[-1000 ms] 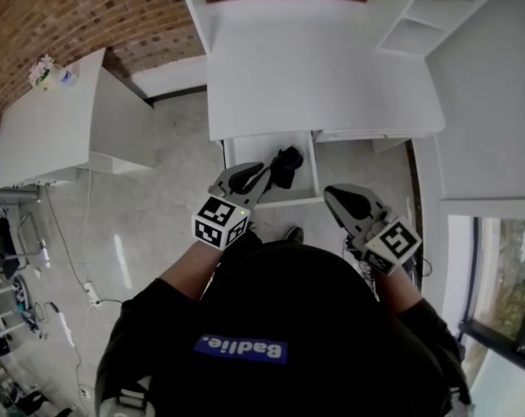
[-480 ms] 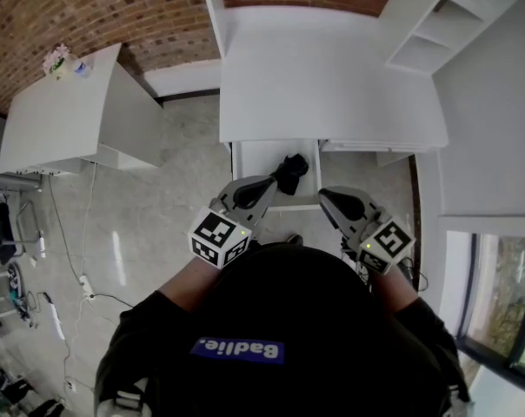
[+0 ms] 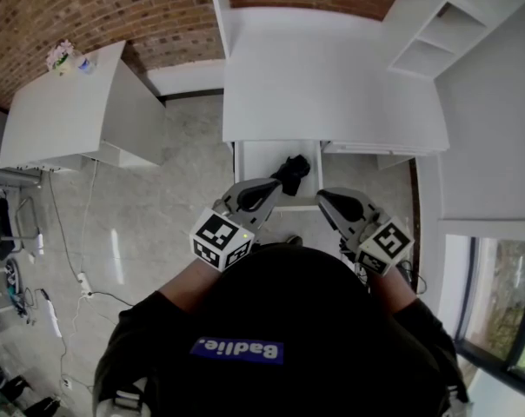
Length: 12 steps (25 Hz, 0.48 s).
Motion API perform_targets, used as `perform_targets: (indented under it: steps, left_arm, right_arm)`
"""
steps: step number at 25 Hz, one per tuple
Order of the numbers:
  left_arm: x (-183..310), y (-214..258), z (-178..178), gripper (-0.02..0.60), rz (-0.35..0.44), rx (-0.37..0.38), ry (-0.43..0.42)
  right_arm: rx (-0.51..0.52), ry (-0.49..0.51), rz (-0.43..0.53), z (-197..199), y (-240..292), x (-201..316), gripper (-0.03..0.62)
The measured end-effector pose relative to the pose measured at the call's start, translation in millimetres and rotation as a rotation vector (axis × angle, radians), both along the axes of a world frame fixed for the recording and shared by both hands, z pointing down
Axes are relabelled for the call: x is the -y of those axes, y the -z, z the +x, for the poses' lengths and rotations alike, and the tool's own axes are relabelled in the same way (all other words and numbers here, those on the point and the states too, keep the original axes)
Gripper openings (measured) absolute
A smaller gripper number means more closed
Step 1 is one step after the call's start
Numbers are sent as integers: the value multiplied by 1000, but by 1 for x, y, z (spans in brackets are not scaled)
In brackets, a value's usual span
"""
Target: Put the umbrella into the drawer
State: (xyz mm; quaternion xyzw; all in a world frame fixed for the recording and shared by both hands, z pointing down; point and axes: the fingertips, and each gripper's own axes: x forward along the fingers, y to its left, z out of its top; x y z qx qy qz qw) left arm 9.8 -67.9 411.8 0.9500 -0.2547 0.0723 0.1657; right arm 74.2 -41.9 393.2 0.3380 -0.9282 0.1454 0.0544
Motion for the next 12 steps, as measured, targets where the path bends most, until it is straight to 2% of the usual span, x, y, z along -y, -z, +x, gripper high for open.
perform_targets:
  steps: [12]
  left_arm:
    - [-2,3,-1,3,3,3,-21]
  right_arm:
    - [-2,-12,-25,2,-2,-3,29]
